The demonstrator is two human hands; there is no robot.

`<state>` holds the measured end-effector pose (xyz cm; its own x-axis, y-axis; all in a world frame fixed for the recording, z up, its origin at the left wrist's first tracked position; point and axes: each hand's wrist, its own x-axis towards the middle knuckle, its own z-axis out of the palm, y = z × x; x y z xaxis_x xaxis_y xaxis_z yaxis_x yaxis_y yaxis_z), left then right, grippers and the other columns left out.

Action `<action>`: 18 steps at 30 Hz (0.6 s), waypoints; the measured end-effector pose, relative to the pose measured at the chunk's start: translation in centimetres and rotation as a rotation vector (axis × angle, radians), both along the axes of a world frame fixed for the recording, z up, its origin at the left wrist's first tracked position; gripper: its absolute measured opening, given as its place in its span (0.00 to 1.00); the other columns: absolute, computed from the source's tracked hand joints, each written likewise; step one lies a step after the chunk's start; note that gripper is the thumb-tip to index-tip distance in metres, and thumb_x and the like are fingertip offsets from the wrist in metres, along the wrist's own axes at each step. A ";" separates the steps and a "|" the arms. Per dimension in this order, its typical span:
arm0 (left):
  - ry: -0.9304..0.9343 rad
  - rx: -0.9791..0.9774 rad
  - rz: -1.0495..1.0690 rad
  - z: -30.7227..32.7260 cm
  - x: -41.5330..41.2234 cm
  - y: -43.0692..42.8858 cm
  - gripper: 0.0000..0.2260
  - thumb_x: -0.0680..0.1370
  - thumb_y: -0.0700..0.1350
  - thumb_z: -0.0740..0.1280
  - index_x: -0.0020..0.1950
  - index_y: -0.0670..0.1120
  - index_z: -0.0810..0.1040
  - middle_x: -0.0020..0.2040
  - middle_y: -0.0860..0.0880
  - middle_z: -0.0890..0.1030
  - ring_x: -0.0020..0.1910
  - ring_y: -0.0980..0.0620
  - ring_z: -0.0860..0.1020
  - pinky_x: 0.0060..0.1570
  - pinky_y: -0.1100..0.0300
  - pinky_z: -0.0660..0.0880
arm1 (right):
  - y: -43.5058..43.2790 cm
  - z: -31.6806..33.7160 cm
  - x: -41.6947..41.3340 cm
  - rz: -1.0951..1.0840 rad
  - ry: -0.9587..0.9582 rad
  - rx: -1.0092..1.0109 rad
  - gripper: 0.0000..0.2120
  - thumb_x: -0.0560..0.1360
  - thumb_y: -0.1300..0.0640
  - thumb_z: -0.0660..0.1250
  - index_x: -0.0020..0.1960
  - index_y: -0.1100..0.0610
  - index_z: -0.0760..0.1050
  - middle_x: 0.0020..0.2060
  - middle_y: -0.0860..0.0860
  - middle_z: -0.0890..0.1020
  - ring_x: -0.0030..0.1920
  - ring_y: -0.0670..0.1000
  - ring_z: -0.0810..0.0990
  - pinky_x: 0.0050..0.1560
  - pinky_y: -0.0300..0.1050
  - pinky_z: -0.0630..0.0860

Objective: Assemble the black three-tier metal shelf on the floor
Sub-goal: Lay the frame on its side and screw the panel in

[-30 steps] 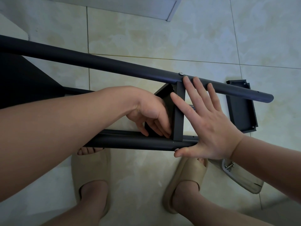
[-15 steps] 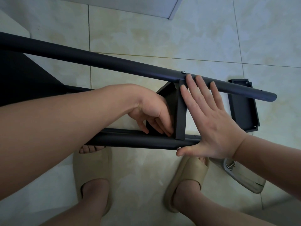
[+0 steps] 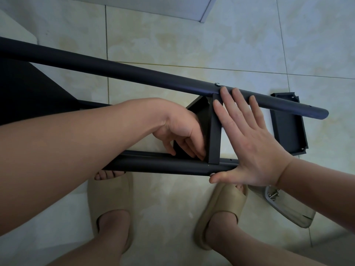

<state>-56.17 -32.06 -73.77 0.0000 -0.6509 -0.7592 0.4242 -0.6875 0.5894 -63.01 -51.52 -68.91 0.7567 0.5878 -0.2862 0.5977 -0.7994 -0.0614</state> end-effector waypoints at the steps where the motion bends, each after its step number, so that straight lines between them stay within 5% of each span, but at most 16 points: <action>1: 0.005 0.001 -0.002 0.0 0.0 0.0 0.06 0.77 0.42 0.70 0.51 0.50 0.84 0.50 0.53 0.87 0.57 0.55 0.81 0.68 0.41 0.68 | 0.0 0.0 0.0 0.000 0.000 0.001 0.63 0.66 0.17 0.54 0.82 0.64 0.48 0.81 0.62 0.47 0.81 0.64 0.43 0.78 0.69 0.45; 18: -0.010 0.023 0.003 0.1 -0.1 0.0 0.04 0.78 0.46 0.70 0.51 0.51 0.84 0.46 0.54 0.87 0.55 0.54 0.82 0.65 0.43 0.71 | 0.1 0.1 0.0 -0.001 0.018 -0.018 0.63 0.65 0.18 0.56 0.82 0.63 0.46 0.81 0.62 0.46 0.81 0.64 0.42 0.78 0.70 0.45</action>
<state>-56.31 -32.08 -73.68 0.0093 -0.6331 -0.7740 0.4204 -0.6998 0.5775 -62.99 -51.46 -68.81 0.7520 0.5817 -0.3100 0.5959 -0.8010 -0.0575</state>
